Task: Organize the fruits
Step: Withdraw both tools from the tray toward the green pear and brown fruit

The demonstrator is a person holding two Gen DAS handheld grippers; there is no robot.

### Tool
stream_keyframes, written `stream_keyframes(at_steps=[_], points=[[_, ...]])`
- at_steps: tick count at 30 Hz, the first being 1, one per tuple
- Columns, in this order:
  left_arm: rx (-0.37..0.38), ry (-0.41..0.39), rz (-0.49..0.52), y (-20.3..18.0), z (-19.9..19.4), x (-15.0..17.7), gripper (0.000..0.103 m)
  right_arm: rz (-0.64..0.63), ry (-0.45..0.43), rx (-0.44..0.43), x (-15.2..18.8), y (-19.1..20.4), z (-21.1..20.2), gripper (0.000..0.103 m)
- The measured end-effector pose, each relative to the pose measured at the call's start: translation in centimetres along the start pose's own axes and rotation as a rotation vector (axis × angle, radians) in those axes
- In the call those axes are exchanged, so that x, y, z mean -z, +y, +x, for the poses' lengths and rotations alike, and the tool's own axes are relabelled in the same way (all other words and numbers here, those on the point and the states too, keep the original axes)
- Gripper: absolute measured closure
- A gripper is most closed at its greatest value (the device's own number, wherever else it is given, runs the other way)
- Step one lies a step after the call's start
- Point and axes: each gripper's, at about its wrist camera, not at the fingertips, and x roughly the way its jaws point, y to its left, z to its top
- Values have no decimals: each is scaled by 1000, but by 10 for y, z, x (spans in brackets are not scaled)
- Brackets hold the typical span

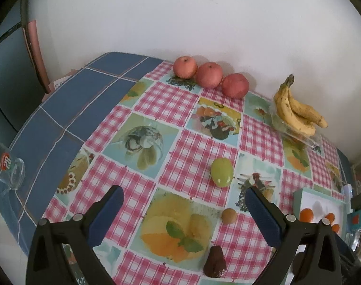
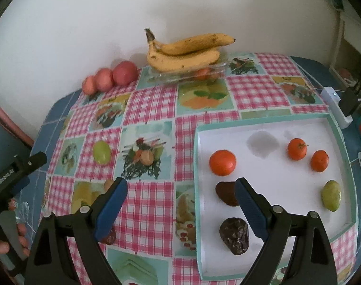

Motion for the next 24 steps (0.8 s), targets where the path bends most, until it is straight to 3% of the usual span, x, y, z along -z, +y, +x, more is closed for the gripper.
stream_keyframes(at_steps=[7,13,24], points=[[-7,68,-25,3,25,4,0,8,34,-14,2,-1,11,11],[12,74,-36,5,34,-7,0,-12,36,-55,-3,8,24,11],[55,91,-24,0,65,-30,0,-41,-82,-26,-29,23,28,11]])
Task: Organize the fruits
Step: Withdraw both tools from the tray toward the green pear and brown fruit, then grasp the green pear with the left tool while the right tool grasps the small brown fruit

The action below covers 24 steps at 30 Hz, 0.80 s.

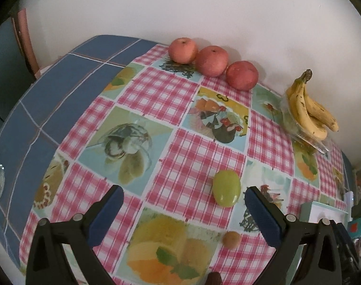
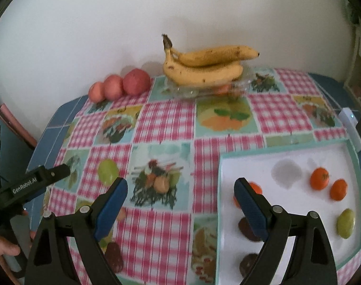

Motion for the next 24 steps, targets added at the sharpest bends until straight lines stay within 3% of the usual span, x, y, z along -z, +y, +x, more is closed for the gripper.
stream_keyframes(at_steps=[8,10,17,24], points=[[37,4,-8,-5,13,-9,0,-4,-22,35,-12,6,14,12],[31,-5,-25,-4,14,-11,1,-20,-24,29,-13,11,18,17],[65,-28,-34,-4,20,-19,2,-73,41,34,-8,23,43,24],[91,32,-4,-15,44,-17,14,-135,91,37,-3,34,65,28]])
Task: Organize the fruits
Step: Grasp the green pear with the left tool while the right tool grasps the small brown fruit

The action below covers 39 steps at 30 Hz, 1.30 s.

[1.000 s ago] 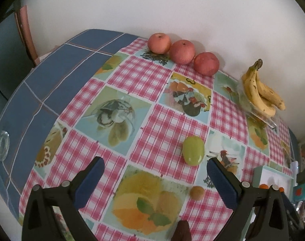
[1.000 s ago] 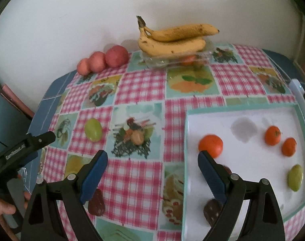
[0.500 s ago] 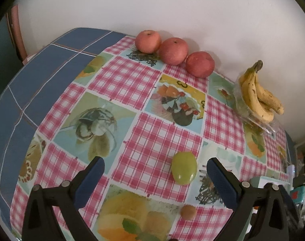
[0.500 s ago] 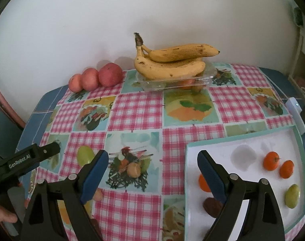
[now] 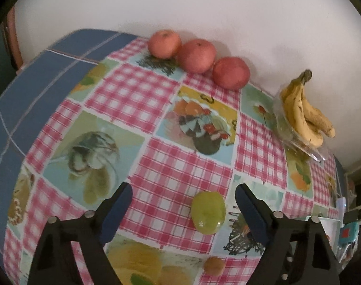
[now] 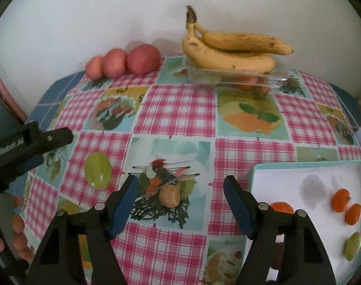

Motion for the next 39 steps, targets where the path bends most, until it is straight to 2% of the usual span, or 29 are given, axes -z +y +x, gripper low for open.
stream_keyframes(at_steps=[4,13,17,21,24,26,28,33,34,39], points=[[20,45,13,-6,15,5,17,-23,43,0,1,5,16,30],[-4,136,69,-21,43,19,18,-55,109,33,11,9,38,30],[-7,127,69,-21,43,21,18,-71,121,54,15,9,44,30],[-30,116,72,-19,41,22,30,-81,121,60,16,10,45,30],[-26,112,55,-15,40,20,35,-80,120,62,16,9,44,31],[-22,110,57,-14,40,21,41,-77,116,69,16,10,44,36],[-36,109,64,-12,41,21,47,-73,110,72,14,8,43,48],[-53,102,50,-11,38,20,61,-63,100,76,13,2,41,66],[-49,103,47,-10,37,19,61,-64,98,75,13,2,40,70],[-36,109,35,-10,38,18,61,-39,88,64,15,-5,38,78]])
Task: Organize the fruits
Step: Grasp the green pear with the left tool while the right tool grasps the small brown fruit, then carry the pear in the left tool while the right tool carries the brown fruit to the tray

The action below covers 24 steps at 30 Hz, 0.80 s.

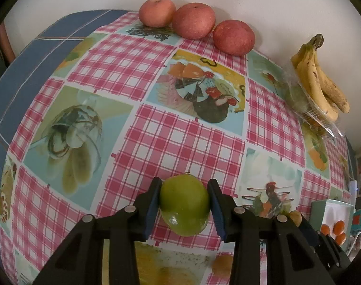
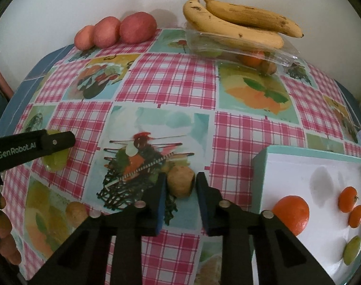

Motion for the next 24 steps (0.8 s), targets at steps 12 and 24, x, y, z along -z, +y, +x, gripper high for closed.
stream_keyframes(at_steps=[12,24], points=[[52,8,-47,17,-31,11,61,43,-8,-34,10,-7,-16,79],[130,-18,-41,-3,-75,45,61,83,-61,-70,26,-11,-66,79]])
